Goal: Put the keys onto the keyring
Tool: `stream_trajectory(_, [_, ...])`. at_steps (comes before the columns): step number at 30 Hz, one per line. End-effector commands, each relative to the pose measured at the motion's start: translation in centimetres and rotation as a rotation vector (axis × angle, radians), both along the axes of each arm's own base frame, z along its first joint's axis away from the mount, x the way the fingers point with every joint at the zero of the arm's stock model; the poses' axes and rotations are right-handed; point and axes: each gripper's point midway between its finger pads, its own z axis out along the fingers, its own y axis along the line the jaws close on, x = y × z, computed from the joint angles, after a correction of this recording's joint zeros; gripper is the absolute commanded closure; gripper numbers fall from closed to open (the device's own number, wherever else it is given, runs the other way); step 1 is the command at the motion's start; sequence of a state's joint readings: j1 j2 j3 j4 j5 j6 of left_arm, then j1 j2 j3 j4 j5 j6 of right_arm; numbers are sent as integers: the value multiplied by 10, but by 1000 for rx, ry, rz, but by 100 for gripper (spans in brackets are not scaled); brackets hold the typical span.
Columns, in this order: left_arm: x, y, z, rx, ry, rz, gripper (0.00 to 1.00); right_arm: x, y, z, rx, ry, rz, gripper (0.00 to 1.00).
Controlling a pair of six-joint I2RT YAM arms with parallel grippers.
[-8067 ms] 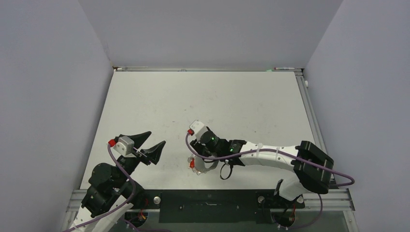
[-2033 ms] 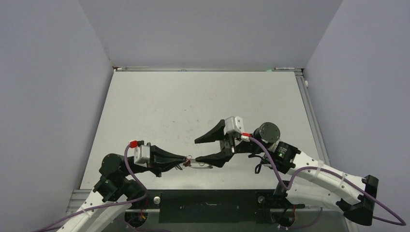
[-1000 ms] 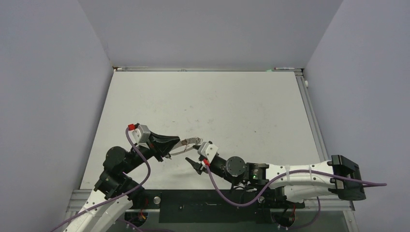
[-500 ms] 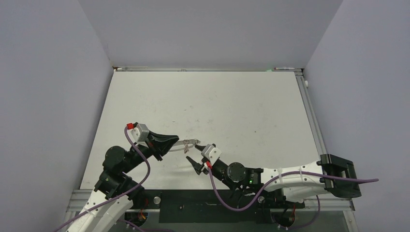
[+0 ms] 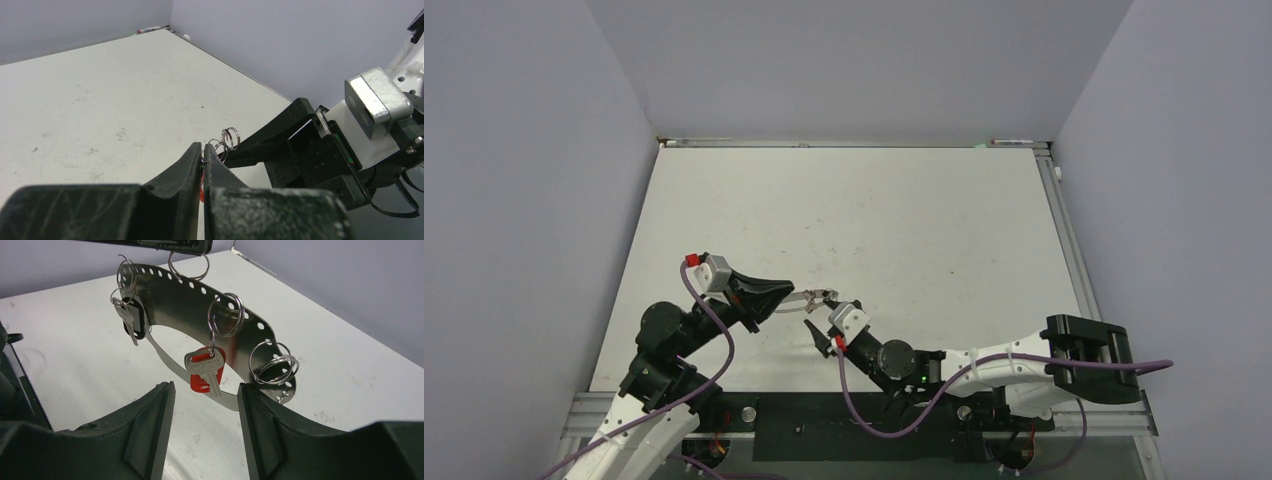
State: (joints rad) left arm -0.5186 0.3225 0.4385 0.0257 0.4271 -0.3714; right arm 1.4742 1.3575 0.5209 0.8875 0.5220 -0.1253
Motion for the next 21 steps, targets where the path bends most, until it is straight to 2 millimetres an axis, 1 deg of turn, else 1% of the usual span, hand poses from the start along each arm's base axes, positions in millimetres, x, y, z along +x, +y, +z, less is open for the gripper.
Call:
stream_trajectory(1, [-3,1,25,-56,-64,-8,100,7,4,22,62,-39,-48,50])
stream_trajectory(12, [-2,2,25,-60,-60,-1,100,8,14,30,94,-54,-52,52])
stream_trajectory(21, [-1,3,25,-60,-59,-2,100,16,19,26,84,-78,-101,52])
